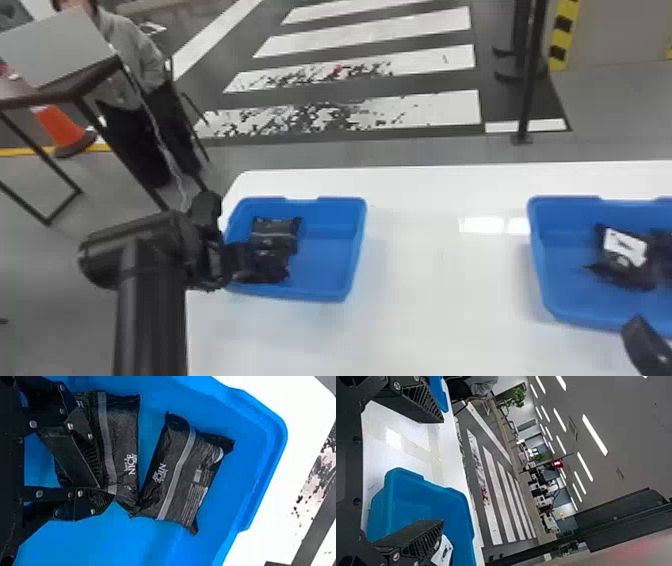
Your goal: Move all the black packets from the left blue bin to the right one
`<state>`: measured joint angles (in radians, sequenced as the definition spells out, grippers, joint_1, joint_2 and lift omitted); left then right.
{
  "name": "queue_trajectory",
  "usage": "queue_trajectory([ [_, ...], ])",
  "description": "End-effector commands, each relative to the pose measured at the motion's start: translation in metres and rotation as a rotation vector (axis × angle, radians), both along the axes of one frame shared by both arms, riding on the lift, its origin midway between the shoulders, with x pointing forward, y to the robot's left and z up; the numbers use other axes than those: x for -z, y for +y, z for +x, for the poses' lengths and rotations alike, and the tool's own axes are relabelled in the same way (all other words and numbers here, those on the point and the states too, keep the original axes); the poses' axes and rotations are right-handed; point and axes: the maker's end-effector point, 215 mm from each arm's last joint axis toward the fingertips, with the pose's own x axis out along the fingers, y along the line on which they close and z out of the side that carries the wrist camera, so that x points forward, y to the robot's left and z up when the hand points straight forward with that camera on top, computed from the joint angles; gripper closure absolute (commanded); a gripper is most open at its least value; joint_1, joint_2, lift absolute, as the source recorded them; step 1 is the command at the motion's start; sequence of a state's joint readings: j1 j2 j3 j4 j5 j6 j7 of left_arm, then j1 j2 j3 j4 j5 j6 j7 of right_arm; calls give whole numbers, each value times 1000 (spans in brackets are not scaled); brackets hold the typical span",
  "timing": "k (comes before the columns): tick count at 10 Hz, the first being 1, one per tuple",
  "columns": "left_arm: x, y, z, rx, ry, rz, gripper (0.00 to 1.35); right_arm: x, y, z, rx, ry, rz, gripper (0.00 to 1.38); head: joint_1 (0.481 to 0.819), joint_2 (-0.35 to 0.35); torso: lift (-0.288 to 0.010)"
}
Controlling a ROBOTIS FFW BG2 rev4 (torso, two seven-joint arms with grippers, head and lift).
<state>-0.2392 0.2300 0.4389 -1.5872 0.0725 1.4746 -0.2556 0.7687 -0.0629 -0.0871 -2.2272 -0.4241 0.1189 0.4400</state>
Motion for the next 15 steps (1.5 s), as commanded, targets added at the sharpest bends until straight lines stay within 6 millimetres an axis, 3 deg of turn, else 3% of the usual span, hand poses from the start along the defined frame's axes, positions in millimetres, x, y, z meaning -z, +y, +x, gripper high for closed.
queue_trajectory([
  [1,1,1,1,6,-14,3,1207,3,0,-2,2,10,18,134,695,350,-138],
  [3,-11,-12,20,40,-83,-20,1191,4,1,-2,-1,14,20,136,695,350,-138],
  [4,-28,-16,29,64,-124,7,934,4,3,-1,-5,16,22,137,695,347,-138],
  [5,-46,-19,39,95,-160,37,466,6,3,-2,-8,23,23,140,695,340,-138],
  [6,-54,-21,44,113,-176,56,133,7,4,-2,-11,27,25,142,695,330,-138],
  [8,-54,-22,40,118,-168,55,130,11,6,-3,-15,40,30,144,695,320,-138],
  [12,-42,3,5,62,-37,115,136,16,8,-3,-27,54,38,144,695,345,-138],
  [15,-29,15,0,22,-6,116,136,22,9,-4,-30,69,49,148,695,350,-138],
])
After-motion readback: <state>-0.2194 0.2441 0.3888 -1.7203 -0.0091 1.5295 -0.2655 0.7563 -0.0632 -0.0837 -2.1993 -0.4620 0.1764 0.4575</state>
